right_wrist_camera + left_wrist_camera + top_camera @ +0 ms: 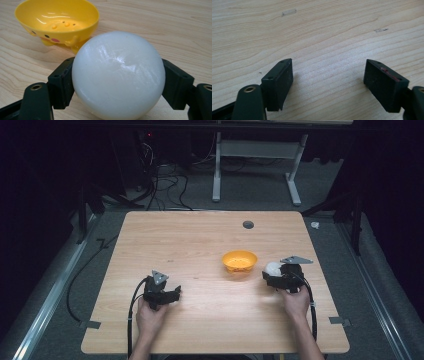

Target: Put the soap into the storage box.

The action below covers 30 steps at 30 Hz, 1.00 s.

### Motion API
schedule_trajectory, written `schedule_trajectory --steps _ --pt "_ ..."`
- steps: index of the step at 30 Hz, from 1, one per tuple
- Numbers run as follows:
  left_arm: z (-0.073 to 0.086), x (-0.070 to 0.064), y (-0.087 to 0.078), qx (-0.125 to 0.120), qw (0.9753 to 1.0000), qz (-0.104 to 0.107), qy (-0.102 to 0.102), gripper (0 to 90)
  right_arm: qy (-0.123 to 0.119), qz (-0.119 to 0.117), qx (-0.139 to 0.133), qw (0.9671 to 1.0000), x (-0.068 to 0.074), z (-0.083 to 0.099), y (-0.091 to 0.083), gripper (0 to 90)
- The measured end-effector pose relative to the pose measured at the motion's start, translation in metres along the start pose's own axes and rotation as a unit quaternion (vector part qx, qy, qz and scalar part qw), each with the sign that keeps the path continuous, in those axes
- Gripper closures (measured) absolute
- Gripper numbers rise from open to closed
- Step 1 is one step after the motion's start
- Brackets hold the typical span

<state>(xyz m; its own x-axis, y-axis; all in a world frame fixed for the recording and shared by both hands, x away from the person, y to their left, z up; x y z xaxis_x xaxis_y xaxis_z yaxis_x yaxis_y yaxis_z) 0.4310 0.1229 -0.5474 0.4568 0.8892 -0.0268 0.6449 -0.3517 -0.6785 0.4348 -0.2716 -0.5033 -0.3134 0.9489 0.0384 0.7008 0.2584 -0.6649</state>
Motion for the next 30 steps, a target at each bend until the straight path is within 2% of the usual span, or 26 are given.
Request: schedule_trajectory --steps 30 --pt "0.0 0.0 0.0 0.0 1.0 0.0 0.0 24.0 -0.019 -0.022 -0.01 0.9995 0.021 -0.021 -0.006 25.0"
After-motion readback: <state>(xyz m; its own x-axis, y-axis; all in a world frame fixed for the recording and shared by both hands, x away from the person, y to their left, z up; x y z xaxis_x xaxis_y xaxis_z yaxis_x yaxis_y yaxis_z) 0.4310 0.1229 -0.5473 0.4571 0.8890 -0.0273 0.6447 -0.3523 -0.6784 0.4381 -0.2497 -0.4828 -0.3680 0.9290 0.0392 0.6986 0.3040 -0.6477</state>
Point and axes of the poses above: each handheld gripper's, and its own axes: y roughly forward along the jaws, z roughly out of its underside, x roughly to its left, the point moved 6 cm from there along y, roughly forward along the jaws, and after that the axes turned 1 degree about z, right-handed, at the moved point
